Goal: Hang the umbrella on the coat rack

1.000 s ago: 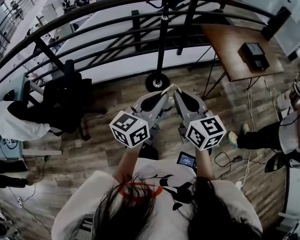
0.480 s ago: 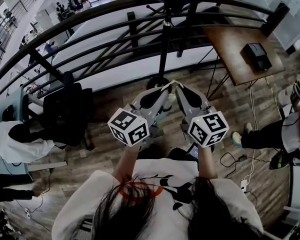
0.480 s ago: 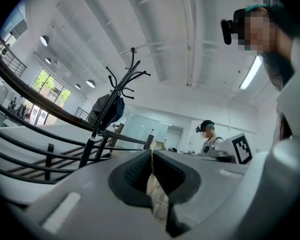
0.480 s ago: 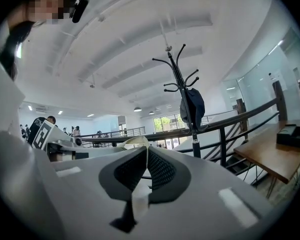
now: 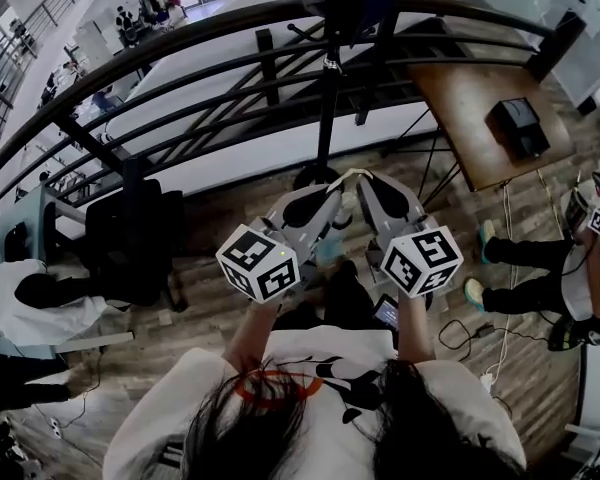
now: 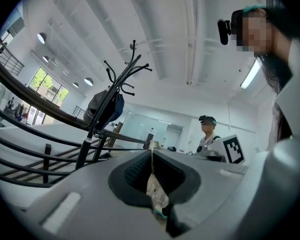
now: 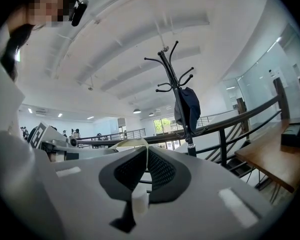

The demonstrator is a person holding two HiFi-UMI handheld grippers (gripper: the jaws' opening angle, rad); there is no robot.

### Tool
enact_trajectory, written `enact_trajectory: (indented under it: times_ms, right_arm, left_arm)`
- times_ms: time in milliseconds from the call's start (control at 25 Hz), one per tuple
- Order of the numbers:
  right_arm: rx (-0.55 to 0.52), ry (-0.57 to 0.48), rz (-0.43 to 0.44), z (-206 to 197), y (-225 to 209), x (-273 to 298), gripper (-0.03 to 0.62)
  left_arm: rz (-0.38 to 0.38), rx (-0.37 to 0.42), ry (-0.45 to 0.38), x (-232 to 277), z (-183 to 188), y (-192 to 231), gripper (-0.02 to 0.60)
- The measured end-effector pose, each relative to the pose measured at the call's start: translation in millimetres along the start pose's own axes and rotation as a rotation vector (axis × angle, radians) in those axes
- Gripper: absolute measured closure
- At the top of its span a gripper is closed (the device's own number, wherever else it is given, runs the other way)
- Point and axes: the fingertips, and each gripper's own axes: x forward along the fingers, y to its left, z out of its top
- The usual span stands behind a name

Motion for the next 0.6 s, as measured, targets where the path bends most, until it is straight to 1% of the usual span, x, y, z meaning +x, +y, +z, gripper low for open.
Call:
enact_trajectory:
  times_ms: [240, 480, 600]
  right_arm:
    - [-0.004, 0.002, 0.046, 20, -50, 27, 0.566]
    - [-0.037, 0.016, 0.115, 41, -94, 62, 0.566]
    - [-0.043, 0.018, 0.136, 47, -115, 75, 0.566]
  left_arm:
    - [0.041, 0.009, -0.023, 52, 15, 25, 0.581]
    - [0.096, 0.015, -0.053, 104, 32, 58, 0.581]
    - [0.114, 0.019, -0.058, 126, 35, 69, 0.581]
